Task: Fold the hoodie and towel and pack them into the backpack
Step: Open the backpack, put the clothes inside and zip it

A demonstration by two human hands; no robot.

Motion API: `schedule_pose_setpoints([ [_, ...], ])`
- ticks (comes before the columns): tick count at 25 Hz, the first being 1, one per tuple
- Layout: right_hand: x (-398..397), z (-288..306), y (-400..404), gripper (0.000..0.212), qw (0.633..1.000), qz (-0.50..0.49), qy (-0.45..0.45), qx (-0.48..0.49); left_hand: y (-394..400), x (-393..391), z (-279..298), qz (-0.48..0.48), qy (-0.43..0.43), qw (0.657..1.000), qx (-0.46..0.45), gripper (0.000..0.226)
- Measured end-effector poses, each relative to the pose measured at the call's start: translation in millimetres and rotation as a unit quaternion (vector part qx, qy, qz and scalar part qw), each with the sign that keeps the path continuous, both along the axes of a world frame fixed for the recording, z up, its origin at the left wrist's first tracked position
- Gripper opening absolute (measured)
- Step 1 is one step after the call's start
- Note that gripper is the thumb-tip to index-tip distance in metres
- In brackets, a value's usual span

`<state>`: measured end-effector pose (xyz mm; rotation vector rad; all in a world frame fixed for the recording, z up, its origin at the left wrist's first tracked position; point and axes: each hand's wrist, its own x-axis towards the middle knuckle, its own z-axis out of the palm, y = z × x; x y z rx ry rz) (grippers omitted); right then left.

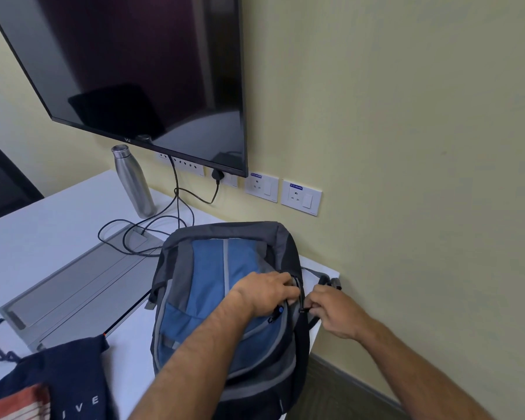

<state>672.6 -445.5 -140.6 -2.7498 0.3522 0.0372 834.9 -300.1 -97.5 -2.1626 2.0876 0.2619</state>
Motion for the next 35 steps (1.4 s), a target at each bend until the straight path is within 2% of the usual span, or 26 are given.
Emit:
schedule_pose_setpoints([
  [7, -41, 14, 30, 0.009, 0.993, 0.041, 0.026, 0.104, 14, -15, 6, 0.056, -0.029, 0.998, -0.024, 0.024],
  [11, -52, 12, 44, 0.016, 0.991, 0.038, 0.035, 0.122, 21, -32, -5, 0.063, -0.045, 0.997, -0.024, 0.034],
  [16, -56, 11, 54, 0.012, 0.993, -0.001, 0.026, 0.116, 58, -41, -7, 0.091, 0.052, 0.990, -0.098, 0.037],
  [19, -62, 12, 61, 0.011, 0.993, -0.026, 0.025, 0.116, 97, -44, -14, 0.084, 0.026, 0.993, -0.084, 0.045],
  [23, -64, 16, 73, 0.013, 0.992, -0.043, 0.013, 0.115, 130, -49, -26, 0.065, -0.026, 0.996, -0.052, 0.036],
  [30, -53, 30, 135, 0.012, 0.985, -0.020, 0.034, 0.170, 133, -41, -19, 0.176, 0.079, 0.975, -0.115, 0.029],
  [32, -45, 27, 165, 0.015, 0.984, -0.047, 0.026, 0.170, 133, -41, -16, 0.207, 0.104, 0.964, -0.134, 0.027],
  [35, -32, 14, 211, 0.006, 0.981, -0.108, -0.011, 0.158, 132, -43, -12, 0.242, 0.123, 0.950, -0.155, 0.024],
])
